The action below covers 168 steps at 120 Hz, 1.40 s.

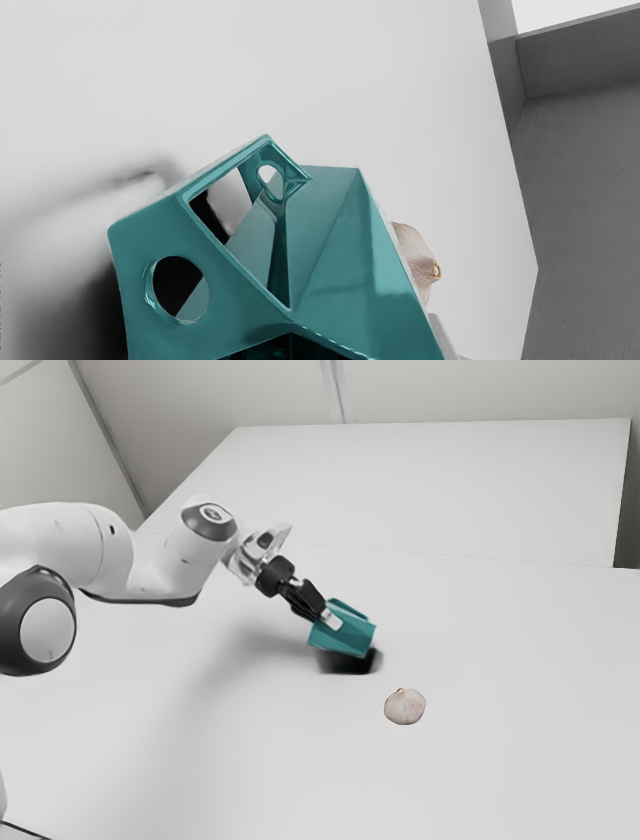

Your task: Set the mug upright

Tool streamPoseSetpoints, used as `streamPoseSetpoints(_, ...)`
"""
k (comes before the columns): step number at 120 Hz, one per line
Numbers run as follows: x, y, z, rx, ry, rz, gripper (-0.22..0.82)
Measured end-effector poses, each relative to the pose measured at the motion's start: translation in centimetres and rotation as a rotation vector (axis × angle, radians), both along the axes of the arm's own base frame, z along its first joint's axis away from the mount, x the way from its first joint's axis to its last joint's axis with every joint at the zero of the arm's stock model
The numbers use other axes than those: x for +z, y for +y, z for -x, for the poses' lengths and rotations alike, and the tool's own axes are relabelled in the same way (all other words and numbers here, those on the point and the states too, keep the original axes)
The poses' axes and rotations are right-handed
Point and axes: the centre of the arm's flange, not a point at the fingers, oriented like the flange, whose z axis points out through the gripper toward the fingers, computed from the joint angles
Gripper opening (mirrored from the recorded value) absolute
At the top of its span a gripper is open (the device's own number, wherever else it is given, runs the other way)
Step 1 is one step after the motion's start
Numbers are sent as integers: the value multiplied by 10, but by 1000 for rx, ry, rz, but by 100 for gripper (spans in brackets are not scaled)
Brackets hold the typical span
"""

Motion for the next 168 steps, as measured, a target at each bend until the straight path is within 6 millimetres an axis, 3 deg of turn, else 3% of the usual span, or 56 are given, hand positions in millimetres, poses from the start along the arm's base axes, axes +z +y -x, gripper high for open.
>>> streamPoseSetpoints(30, 59, 9, 26, -93, -80, -259, -18)
streamPoseSetpoints(50, 81, 16, 51, -142, -85, -492, -18)
streamPoseSetpoints(90, 86, 21, 77, -105, -89, -835, -18)
streamPoseSetpoints(138, 70, 4, 103, 14, -90, -935, -18)
streamPoseSetpoints(168, 58, 5, 107, 76, -42, -954, -18)
